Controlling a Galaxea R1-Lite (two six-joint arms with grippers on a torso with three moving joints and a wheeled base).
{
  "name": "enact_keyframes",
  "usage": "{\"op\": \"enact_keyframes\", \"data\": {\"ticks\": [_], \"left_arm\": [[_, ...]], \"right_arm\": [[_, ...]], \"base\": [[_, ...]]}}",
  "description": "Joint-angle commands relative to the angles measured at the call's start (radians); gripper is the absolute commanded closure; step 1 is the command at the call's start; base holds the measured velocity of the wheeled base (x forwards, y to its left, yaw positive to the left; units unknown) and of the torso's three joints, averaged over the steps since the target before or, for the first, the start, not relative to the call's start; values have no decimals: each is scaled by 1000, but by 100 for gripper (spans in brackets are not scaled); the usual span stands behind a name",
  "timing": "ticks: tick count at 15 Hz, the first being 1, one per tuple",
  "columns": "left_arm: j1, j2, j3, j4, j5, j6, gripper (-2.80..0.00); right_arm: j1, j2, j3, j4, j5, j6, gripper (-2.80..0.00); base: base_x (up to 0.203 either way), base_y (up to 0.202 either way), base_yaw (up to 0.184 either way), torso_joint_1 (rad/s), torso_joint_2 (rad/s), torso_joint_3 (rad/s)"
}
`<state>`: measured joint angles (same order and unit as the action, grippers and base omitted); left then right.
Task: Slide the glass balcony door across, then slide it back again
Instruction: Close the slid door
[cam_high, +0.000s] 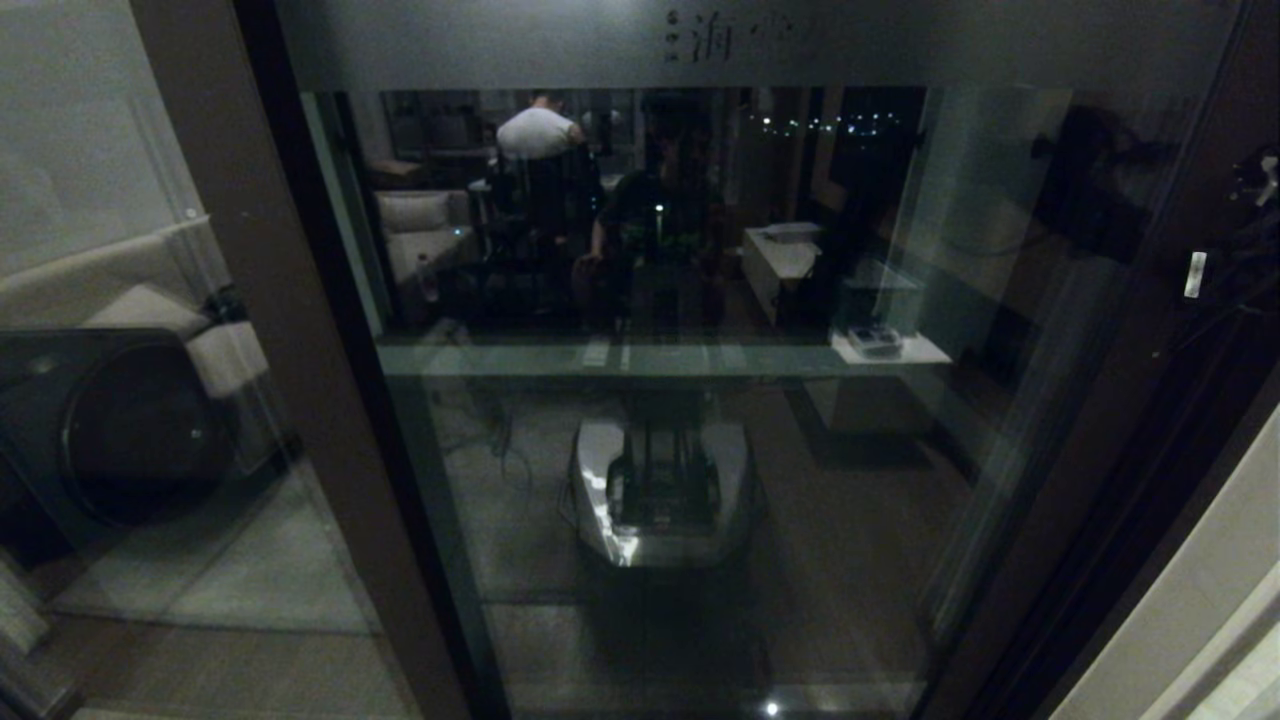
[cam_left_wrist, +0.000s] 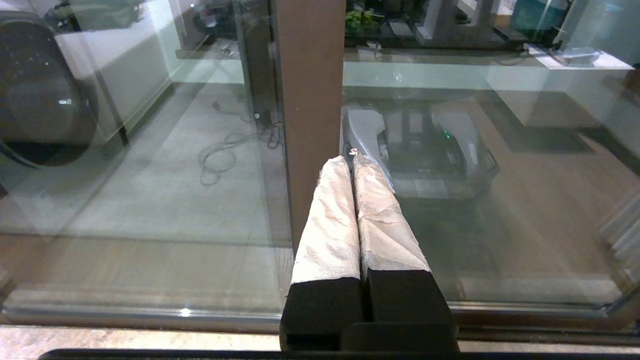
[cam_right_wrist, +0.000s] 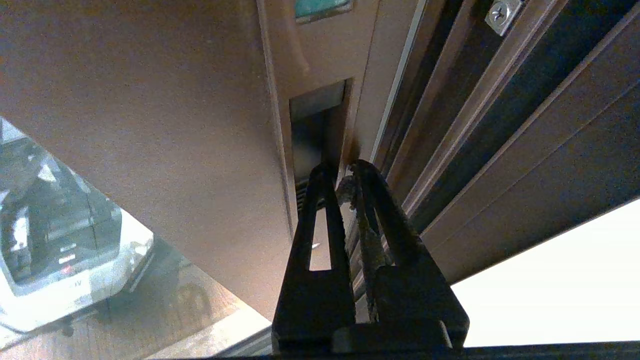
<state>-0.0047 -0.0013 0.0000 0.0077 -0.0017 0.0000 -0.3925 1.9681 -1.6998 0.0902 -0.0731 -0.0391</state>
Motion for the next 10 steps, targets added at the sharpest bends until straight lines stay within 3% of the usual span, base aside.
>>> {"op": "enact_keyframes", "data": {"ticks": [1, 10], "left_arm": [[0, 0, 1, 0, 0, 0, 0], [0, 0, 1, 0, 0, 0, 0]], "right_arm": [[0, 6, -6, 0, -2, -1, 0], [-26, 29, -39, -3, -29, -2, 0]], "base": [[0, 0, 0, 0, 0, 0], [0, 0, 0, 0, 0, 0]]}}
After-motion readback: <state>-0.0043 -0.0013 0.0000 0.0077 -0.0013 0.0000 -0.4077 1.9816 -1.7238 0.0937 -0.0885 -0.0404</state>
